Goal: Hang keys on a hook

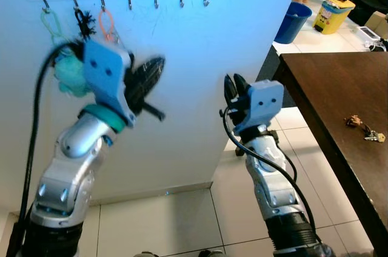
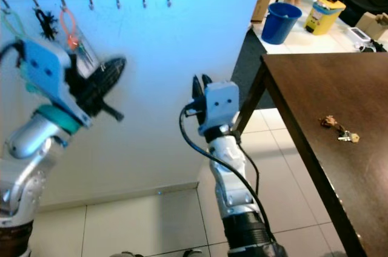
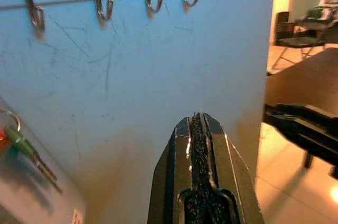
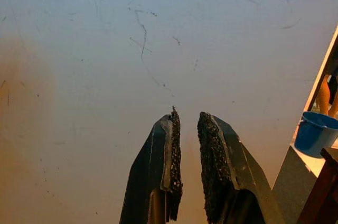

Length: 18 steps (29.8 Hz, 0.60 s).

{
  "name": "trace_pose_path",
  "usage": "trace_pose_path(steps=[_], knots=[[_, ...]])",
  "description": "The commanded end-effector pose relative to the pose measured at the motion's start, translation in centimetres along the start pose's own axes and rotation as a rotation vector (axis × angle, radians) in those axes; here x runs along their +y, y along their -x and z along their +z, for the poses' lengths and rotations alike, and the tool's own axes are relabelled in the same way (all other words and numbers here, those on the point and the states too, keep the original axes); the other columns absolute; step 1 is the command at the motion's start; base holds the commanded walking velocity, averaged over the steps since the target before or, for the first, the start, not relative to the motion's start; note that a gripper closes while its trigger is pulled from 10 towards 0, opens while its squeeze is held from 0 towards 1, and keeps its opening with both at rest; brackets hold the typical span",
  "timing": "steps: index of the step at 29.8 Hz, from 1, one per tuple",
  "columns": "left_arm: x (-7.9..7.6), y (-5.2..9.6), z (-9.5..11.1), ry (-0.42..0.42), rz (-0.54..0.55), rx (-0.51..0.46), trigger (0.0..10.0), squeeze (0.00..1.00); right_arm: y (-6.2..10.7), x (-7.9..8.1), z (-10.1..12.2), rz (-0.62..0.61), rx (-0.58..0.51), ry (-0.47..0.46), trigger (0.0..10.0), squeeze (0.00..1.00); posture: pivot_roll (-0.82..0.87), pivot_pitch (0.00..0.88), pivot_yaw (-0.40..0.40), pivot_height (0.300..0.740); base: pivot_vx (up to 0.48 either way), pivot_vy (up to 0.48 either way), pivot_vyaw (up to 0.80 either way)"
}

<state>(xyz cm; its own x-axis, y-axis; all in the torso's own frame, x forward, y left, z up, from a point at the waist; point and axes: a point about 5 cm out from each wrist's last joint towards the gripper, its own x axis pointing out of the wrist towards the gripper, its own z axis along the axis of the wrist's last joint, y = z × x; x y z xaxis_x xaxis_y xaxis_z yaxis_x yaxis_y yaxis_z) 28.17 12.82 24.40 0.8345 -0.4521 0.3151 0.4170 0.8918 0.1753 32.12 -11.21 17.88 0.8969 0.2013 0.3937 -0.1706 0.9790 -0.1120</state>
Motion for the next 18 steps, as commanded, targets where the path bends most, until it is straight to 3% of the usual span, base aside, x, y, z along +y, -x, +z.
trace_pose_path(steps=[1, 2, 5, 11, 18], knots=[[-0.6, 0.9, -2.7, 0.020, 0.050, 0.097, 10.0, 0.00, 1.1, -0.3, -1.3, 0.000, 0.051, 0.016, 10.0, 0.00, 0.07, 0.039, 0.071, 0.740, 0.000, 0.000, 0.00], [-0.6, 0.9, -2.7, 0.020, 0.050, 0.097, 10.0, 0.00, 1.1, -0.3, -1.3, 0.000, 0.051, 0.016, 10.0, 0.00, 0.07, 0.039, 0.071, 0.740, 0.000, 0.000, 0.00], [-0.6, 1.7, -5.2, 0.041, 0.160, 0.181, 10.0, 0.00, 2.3, -0.3, -2.5, 0.007, 0.097, 0.029, 10.0, 0.00, 0.07, 0.039, 0.071, 0.740, -0.207, 0.000, 0.00], [-0.8, 2.1, -5.5, 0.011, 0.157, 0.186, 10.0, 0.00, 2.5, -0.2, -2.5, 0.008, 0.101, 0.032, 10.0, 0.00, 0.05, 0.047, 0.073, 0.740, -0.417, 0.000, 0.00], [-1.1, 2.3, -5.9, -0.079, 0.138, 0.196, 10.0, 0.00, 2.8, -0.5, -2.6, 0.000, 0.108, 0.037, 10.0, 0.00, 0.05, 0.047, 0.073, 0.740, -0.474, 0.000, 0.00]])
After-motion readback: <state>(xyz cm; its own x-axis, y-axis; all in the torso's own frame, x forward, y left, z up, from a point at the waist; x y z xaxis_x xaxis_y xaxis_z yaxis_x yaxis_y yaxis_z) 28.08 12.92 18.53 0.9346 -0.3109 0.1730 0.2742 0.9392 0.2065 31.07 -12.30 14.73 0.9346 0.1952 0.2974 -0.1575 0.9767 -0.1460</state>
